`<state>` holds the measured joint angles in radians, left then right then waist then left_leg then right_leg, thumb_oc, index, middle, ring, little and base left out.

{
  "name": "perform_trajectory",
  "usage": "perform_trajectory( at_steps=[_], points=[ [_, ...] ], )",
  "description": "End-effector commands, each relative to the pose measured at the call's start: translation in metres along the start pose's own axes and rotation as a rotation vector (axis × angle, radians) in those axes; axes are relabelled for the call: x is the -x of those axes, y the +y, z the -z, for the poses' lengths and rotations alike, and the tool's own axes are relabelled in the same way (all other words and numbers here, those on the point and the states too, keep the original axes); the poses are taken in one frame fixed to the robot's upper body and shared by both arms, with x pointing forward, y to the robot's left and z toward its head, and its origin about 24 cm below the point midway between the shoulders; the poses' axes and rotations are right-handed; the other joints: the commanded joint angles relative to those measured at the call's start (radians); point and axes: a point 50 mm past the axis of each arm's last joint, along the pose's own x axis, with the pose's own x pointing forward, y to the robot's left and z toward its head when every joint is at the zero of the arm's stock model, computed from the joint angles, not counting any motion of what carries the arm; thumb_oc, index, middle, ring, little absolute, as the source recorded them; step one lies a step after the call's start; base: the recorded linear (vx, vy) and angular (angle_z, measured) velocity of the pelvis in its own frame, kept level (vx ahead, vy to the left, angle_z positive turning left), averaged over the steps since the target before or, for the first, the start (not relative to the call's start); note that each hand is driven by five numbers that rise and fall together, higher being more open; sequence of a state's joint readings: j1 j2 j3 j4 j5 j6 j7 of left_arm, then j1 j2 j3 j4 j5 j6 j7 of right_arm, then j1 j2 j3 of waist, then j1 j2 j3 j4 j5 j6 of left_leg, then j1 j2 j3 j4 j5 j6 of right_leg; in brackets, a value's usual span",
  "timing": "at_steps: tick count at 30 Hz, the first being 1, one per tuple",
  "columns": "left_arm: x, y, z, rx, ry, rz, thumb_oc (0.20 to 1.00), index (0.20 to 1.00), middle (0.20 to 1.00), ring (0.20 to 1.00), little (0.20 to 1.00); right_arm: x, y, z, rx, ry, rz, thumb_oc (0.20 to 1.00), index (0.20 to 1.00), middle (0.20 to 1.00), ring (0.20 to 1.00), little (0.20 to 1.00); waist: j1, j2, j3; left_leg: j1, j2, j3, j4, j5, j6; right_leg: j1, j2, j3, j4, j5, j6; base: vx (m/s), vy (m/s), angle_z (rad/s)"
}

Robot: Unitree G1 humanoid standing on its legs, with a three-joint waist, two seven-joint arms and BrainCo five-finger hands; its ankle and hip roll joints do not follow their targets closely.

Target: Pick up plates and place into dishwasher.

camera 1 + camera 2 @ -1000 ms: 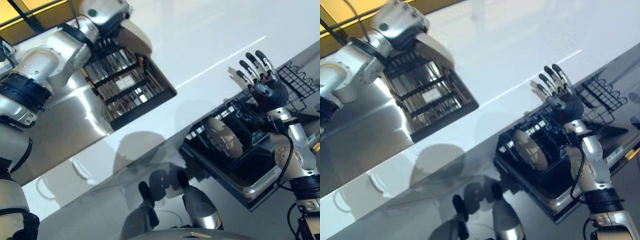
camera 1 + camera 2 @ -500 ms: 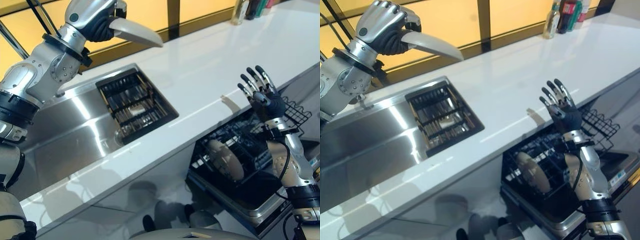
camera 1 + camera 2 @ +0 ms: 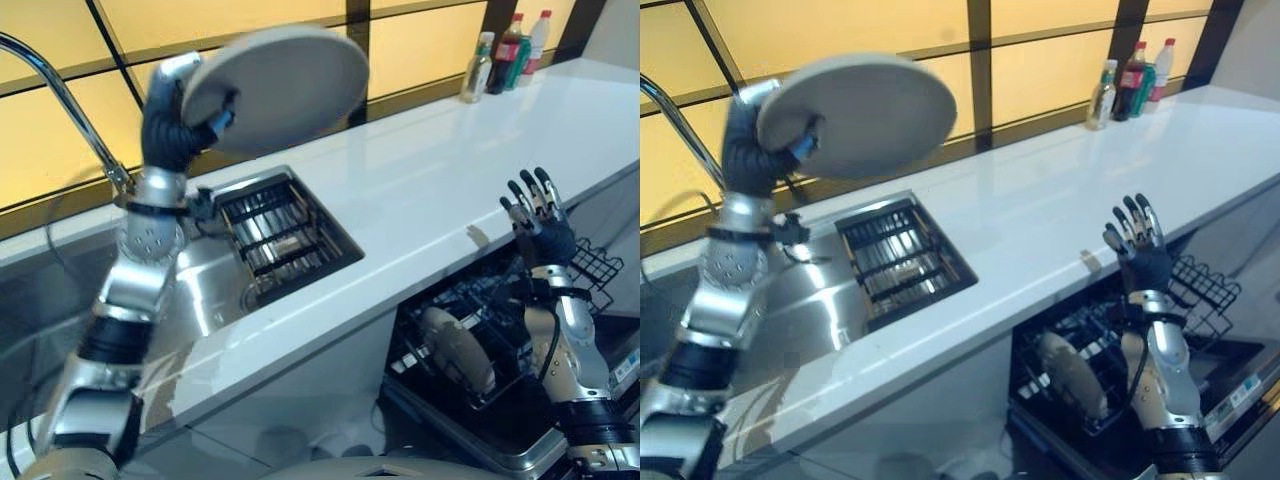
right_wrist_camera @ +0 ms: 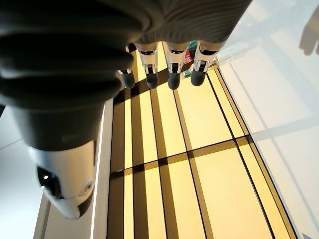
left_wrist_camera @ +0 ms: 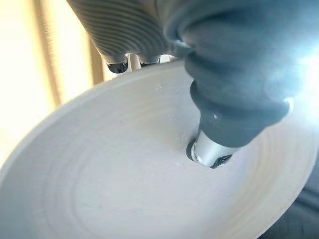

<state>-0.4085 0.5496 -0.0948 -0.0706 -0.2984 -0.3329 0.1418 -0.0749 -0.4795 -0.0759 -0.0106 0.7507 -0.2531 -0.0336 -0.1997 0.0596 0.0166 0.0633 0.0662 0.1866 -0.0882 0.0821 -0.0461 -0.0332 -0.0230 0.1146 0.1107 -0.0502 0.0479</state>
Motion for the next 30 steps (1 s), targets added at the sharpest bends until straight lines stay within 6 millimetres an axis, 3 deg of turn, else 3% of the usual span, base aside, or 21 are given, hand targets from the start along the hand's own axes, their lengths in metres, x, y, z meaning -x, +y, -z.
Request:
perform_trajectory(
  at_steps=[1, 8, 16, 19, 24, 30],
  points=[
    [-0.002, -0.008, -0.005, 0.122, -0.022, -0.021, 0.2, 0.2, 0.2, 0.2, 0.2, -0.009, 0.02, -0.035, 0.037, -0.21, -0.07, 1.0, 1.0, 1.0, 1.0, 1.0, 0.02, -0.059, -0.022, 0.022, -0.032, -0.065, 0.041, -0.099, 0.044, 0.018, -0.052, -0.045, -0.006, 0.077, 0.077, -0.06, -0.034, -0.01],
    [0.007, -0.036, 0.005, 0.29, 0.035, 0.034, 0.2, 0.2, 0.2, 0.2, 0.2, -0.016, 0.043, -0.029, 0.078, -0.158, -0.221, 1.0, 1.0, 1.0, 1.0, 1.0, 0.025, -0.072, -0.03, 0.017, -0.038, -0.058, 0.044, -0.102, 0.052, 0.011, -0.051, -0.046, -0.011, 0.088, 0.077, -0.04, -0.043, -0.02],
    [-0.012, -0.052, -0.005, 0.321, -0.001, 0.094, 0.2, 0.2, 0.2, 0.2, 0.2, -0.036, 0.079, -0.018, 0.108, -0.046, -0.39, 1.0, 1.0, 1.0, 1.0, 1.0, 0.032, -0.07, -0.042, 0.02, -0.043, -0.064, 0.034, -0.097, 0.054, 0.011, -0.051, -0.048, -0.016, 0.096, 0.08, -0.01, -0.023, -0.02],
    [-0.016, -0.063, -0.003, 0.349, 0.011, 0.12, 0.2, 0.2, 0.2, 0.2, 0.2, -0.047, 0.108, -0.013, 0.083, -0.022, -0.439, 1.0, 1.0, 1.0, 1.0, 1.0, 0.052, -0.07, -0.049, 0.016, -0.046, -0.08, 0.033, -0.096, 0.055, 0.016, -0.051, -0.057, -0.018, 0.092, 0.077, -0.01, -0.043, -0.05],
    [-0.014, -0.068, 0.003, 0.36, 0.038, 0.14, 0.2, 0.2, 0.2, 0.2, 0.2, -0.056, 0.13, -0.011, 0.047, 0.008, -0.465, 1.0, 1.0, 1.0, 1.0, 1.0, 0.076, -0.07, -0.056, 0.015, -0.045, -0.096, 0.033, -0.096, 0.054, 0.025, -0.051, -0.072, -0.024, 0.084, 0.072, -0.01, -0.017, 0.08],
    [-0.014, -0.067, 0.003, 0.349, 0.043, 0.151, 0.2, 0.2, 0.2, 0.2, 0.2, -0.057, 0.139, -0.018, 0.003, -0.015, -0.489, 1.0, 1.0, 1.0, 1.0, 1.0, 0.09, -0.072, -0.061, 0.01, -0.047, -0.112, 0.026, -0.093, 0.055, 0.03, -0.051, -0.079, -0.028, 0.082, 0.071, -0.02, -0.018, 0.12]
  ],
)
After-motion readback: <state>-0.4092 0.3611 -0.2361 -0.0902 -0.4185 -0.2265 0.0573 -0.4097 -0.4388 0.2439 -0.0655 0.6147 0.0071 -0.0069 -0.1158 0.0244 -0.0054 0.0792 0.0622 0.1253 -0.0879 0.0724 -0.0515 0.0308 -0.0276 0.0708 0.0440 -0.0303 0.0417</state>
